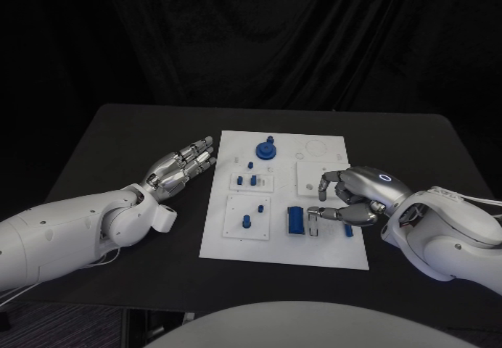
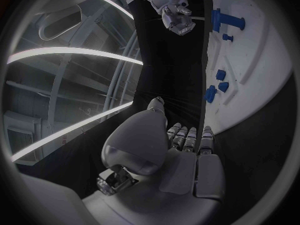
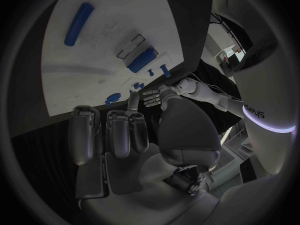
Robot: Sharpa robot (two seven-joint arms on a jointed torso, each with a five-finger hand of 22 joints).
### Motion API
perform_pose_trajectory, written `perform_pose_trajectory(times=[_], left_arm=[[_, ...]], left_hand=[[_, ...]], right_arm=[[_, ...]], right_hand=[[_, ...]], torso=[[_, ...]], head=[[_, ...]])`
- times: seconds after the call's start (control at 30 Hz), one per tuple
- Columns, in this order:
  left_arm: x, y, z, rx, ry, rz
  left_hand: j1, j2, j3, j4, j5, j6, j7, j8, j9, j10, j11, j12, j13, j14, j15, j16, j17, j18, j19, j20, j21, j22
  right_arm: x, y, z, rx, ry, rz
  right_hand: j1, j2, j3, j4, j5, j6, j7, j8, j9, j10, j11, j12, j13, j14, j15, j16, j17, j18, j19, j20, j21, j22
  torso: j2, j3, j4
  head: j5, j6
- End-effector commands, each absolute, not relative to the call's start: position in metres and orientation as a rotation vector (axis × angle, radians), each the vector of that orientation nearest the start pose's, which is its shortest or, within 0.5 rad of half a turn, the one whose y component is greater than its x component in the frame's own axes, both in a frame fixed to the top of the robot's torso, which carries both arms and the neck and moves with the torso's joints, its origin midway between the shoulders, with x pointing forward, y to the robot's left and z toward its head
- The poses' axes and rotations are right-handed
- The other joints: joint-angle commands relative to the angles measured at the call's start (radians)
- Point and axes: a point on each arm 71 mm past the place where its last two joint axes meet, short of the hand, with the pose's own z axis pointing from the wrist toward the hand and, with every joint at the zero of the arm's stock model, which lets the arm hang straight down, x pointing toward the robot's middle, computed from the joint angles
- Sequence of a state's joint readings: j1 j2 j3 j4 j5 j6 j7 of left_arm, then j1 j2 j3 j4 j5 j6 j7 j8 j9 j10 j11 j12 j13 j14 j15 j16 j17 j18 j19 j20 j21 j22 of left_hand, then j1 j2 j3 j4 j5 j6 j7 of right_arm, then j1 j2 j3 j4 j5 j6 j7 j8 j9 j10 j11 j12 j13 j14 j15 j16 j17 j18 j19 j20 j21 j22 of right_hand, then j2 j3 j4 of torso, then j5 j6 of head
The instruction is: Assemble the parts on the task board
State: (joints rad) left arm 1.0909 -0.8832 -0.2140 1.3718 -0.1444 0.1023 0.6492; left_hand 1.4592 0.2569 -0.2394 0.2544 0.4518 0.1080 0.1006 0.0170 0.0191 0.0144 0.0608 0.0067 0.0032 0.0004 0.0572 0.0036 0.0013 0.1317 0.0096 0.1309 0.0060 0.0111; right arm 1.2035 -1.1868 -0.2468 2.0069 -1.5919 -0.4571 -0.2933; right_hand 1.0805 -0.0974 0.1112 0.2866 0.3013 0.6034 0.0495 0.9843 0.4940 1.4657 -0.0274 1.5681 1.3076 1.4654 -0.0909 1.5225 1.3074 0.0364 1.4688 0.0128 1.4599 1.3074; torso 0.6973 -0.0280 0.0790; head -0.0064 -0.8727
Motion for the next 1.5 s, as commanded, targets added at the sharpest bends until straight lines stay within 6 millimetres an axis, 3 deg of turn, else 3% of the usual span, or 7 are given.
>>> perform_pose_trajectory(times=[0.03,0.07,0.1,0.23,0.63,0.77,1.5], left_arm=[[0.448,0.257,-0.276,-0.929,1.557,-1.774],[0.448,0.257,-0.275,-0.927,1.549,-1.774],[0.448,0.257,-0.275,-0.923,1.541,-1.775],[0.448,0.258,-0.273,-0.912,1.513,-1.777],[0.447,0.257,-0.268,-0.795,1.466,-1.762],[0.447,0.257,-0.268,-0.773,1.466,-1.760],[0.447,0.257,-0.270,-0.774,1.496,-1.755]], left_hand=[[0.017,-0.007,0.000,-0.015,0.006,0.012,0.001,0.006,0.002,0.003,0.005,-0.001,0.002,0.000,0.003,-0.004,-0.001,0.014,0.003,0.005,0.004,0.002],[0.017,-0.007,0.000,-0.015,0.006,0.012,0.001,0.006,0.002,0.003,0.005,-0.001,0.002,0.000,0.003,-0.004,-0.001,0.014,0.002,0.005,0.004,0.002],[0.017,-0.007,-0.001,-0.015,0.006,0.014,0.000,0.006,0.002,0.004,0.004,-0.001,0.002,0.000,0.003,-0.004,-0.001,0.014,0.003,0.005,0.004,0.002],[0.005,-0.006,-0.008,0.003,0.000,0.025,-0.004,0.008,0.003,0.009,0.000,0.000,0.004,0.000,-0.006,-0.004,-0.001,0.015,0.002,-0.003,0.003,0.001],[0.007,-0.021,-0.021,0.031,-0.012,0.049,-0.022,0.011,0.005,0.017,-0.020,0.001,0.005,0.000,-0.038,-0.004,-0.001,0.013,-0.002,-0.039,0.001,-0.003],[0.007,-0.021,-0.021,0.031,-0.012,0.047,-0.022,0.011,0.005,0.016,-0.021,0.001,0.004,0.000,-0.038,-0.004,-0.001,0.012,-0.002,-0.040,0.000,-0.003],[0.020,-0.015,-0.014,0.029,0.003,0.042,-0.017,0.008,0.004,0.013,-0.015,0.000,0.004,0.000,-0.032,-0.004,-0.001,0.006,-0.002,-0.040,0.000,-0.003]], right_arm=[[0.355,-0.238,-0.204,-0.072,1.808,0.538],[0.356,-0.243,-0.206,-0.064,1.837,0.501],[0.356,-0.248,-0.207,-0.058,1.869,0.461],[0.354,-0.265,-0.213,-0.040,1.979,0.315],[0.349,-0.282,-0.219,-0.013,2.056,0.148],[0.349,-0.283,-0.222,-0.019,2.061,0.126],[0.346,-0.271,-0.242,-0.050,2.068,0.136]], right_hand=[[0.034,-0.005,0.017,0.002,0.125,0.078,0.007,-0.108,-0.049,0.105,0.010,0.003,0.263,0.081,0.008,0.001,0.127,-0.012,0.071,0.011,0.006,0.230],[0.057,-0.003,0.032,-0.009,0.183,0.105,0.004,-0.149,-0.065,0.105,0.008,0.003,0.263,0.080,0.006,-0.001,0.122,-0.011,0.071,0.011,0.006,0.230],[0.062,-0.006,0.038,-0.010,0.201,0.139,0.004,-0.194,-0.079,0.105,0.009,0.003,0.263,0.079,0.006,-0.002,0.118,-0.011,0.071,0.012,0.006,0.230],[0.069,-0.003,0.049,-0.013,0.238,0.170,0.006,-0.247,-0.088,0.105,0.009,0.003,0.263,0.075,0.008,-0.010,0.095,-0.009,0.069,0.012,-0.003,0.227],[0.078,-0.001,0.059,-0.018,0.235,0.186,0.007,-0.289,-0.090,0.105,0.010,0.003,0.263,0.073,0.009,-0.015,0.081,-0.004,0.063,0.014,-0.025,0.220],[0.097,-0.004,0.059,-0.033,0.155,0.197,0.010,-0.313,-0.083,0.105,0.012,0.003,0.263,0.073,0.011,-0.015,0.080,-0.004,0.063,0.015,-0.027,0.219],[0.053,0.019,0.046,0.001,0.126,0.217,0.011,-0.342,-0.068,0.105,0.014,0.003,0.263,0.073,0.012,-0.015,0.078,-0.003,0.063,0.017,-0.030,0.218]], torso=[[-0.001,-0.0014,0.0016],[-0.001,-0.0013,0.0012],[-0.001,-0.0015,0.0012],[-0.002,-0.0026,0.0011],[0.002,-0.0012,0.0021],[0.001,-0.0010,0.0012],[0.001,-0.0004,0.0006]], head=[[-0.001,0.000],[-0.001,0.000],[-0.001,0.000],[-0.005,0.000],[-0.019,0.000],[-0.023,0.000],[-0.027,0.000]])
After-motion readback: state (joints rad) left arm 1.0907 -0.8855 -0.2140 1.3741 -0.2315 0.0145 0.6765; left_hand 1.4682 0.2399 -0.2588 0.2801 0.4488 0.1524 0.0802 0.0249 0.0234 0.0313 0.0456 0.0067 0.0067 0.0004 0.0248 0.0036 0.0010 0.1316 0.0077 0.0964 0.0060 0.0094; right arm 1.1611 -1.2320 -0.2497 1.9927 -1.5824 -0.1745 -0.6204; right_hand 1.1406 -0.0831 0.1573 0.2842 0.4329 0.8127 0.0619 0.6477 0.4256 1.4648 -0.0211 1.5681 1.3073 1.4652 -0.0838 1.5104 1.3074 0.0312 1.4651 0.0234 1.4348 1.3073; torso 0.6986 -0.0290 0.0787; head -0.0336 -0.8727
